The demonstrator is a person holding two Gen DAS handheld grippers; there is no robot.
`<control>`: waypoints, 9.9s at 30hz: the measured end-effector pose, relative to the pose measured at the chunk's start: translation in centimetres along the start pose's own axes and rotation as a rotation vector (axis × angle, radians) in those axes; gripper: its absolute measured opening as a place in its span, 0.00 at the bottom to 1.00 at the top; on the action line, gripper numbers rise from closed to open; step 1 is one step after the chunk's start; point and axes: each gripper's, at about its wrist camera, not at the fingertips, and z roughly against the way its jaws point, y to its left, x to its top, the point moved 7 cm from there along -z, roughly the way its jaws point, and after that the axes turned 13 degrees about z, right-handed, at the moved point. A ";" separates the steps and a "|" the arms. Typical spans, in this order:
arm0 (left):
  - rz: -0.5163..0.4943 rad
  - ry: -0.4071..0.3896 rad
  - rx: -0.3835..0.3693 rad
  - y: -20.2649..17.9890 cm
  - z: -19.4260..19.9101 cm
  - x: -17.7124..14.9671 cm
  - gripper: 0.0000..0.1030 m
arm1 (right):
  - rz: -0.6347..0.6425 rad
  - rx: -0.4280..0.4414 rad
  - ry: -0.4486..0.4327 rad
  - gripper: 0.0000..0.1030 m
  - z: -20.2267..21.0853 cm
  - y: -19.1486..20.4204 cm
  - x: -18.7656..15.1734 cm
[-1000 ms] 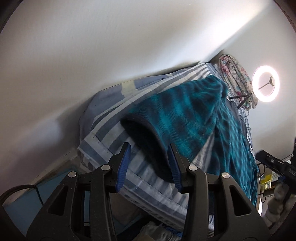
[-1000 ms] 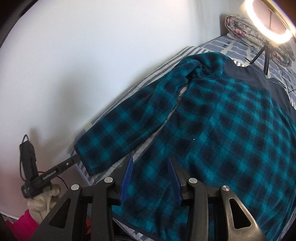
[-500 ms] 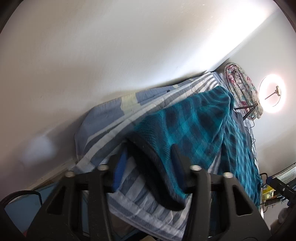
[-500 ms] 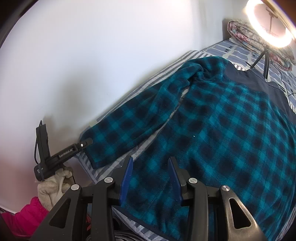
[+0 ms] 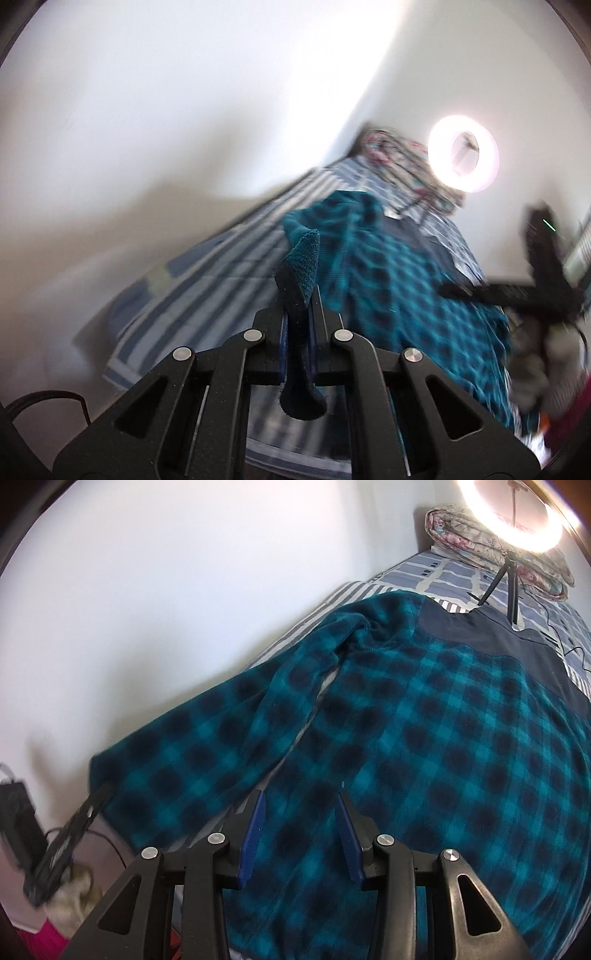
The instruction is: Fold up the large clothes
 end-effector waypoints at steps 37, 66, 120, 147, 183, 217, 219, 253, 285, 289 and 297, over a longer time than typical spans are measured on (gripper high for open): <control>-0.353 0.171 -0.119 -7.3 0.6 -4.3 0.06 | -0.209 0.068 0.083 0.00 -11.9 -1.2 15.9; -0.382 0.412 -0.136 -7.1 2.6 -11.5 0.38 | -0.415 -0.008 0.113 0.18 -7.5 -13.4 -1.7; 0.099 0.556 -0.080 -0.7 -5.9 -12.7 0.10 | 0.068 -0.095 0.022 0.28 -3.7 3.0 -2.1; -0.053 0.467 -0.240 -6.5 -3.6 -10.8 0.05 | -0.213 -0.080 0.015 0.15 -15.3 -6.7 10.4; -0.558 0.453 -0.200 -17.5 -2.1 -15.9 0.05 | -0.306 0.064 -0.161 0.05 -3.9 -9.0 4.6; -0.488 0.484 -0.226 -15.5 -1.0 -12.9 0.40 | -0.282 -0.172 -0.253 0.39 6.9 -17.5 -3.7; -0.470 0.490 -0.240 -15.6 -2.1 -12.7 0.40 | -0.245 -0.176 -0.275 0.42 7.7 -17.5 -2.4; -0.561 0.569 -0.307 -15.5 -12.7 -18.5 0.35 | -0.239 -0.184 -0.075 0.17 -10.1 -23.7 8.3; -0.454 0.509 -0.274 -15.0 -9.7 -15.9 0.35 | -0.219 -0.170 -0.300 0.13 10.1 -18.8 9.2; -0.441 0.444 -0.251 -15.5 -6.4 -12.7 0.35 | -0.190 -0.179 -0.320 0.13 16.6 -16.0 5.3; -0.431 0.275 -0.306 -21.1 1.5 -4.5 0.35 | -0.164 -0.264 -0.344 0.18 26.7 -11.5 -2.9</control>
